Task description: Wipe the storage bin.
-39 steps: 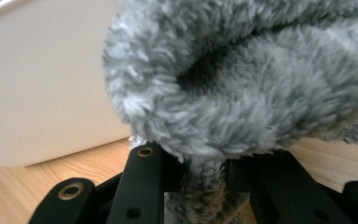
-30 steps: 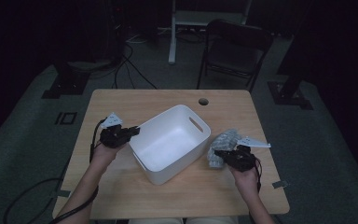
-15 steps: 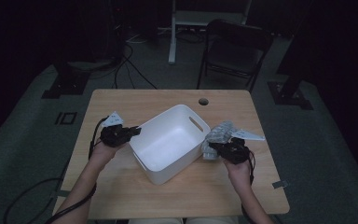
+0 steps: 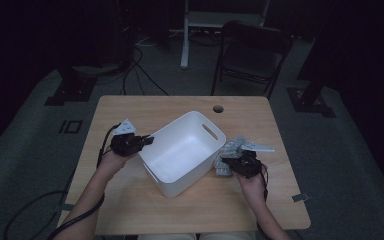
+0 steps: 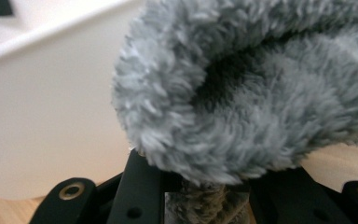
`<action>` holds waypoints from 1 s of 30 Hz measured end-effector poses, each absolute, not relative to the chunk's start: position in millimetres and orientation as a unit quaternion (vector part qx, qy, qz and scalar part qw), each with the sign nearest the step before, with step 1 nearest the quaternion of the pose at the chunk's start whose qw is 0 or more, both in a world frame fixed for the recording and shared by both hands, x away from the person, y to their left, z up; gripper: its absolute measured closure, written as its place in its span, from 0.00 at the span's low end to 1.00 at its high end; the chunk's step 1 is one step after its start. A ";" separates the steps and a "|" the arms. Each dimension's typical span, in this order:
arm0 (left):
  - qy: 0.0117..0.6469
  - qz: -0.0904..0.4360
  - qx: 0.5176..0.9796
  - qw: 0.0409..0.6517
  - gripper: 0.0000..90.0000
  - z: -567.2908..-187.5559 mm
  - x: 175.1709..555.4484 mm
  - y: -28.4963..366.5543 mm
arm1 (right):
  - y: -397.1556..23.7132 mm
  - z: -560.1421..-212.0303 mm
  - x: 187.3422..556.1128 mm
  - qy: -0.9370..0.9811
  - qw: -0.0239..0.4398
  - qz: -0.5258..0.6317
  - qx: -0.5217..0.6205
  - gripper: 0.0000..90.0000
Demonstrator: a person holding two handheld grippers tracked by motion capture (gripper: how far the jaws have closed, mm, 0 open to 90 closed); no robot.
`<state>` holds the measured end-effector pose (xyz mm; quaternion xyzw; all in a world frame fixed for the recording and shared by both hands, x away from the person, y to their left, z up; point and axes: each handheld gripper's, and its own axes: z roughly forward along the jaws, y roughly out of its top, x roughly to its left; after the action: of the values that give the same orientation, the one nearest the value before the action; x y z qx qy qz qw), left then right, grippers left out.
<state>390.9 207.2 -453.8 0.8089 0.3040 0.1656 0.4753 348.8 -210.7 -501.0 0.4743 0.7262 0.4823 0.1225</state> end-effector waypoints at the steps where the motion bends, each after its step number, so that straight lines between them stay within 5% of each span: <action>1: 0.300 0.165 0.811 0.474 0.95 -453.6 391.0 207.0 | -210.2 -504.0 350.3 0.728 0.122 0.479 0.476 0.80; 11: 0.305 0.170 0.810 0.472 0.95 -453.4 390.4 205.0 | -206.3 -538.8 361.7 0.741 0.097 0.431 0.506 0.81; 23: 0.306 0.175 0.812 0.465 0.95 -452.6 388.8 202.5 | -193.2 -469.5 321.3 0.722 0.093 0.537 0.427 0.81; 30: 0.300 0.174 0.812 0.468 0.95 -453.0 388.8 202.1 | -191.7 -479.1 326.9 0.726 0.106 0.521 0.435 0.81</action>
<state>388.8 202.1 -453.0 0.8125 0.3005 0.1745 0.4681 326.9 -191.7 -479.1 0.4351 0.7263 0.5214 0.1061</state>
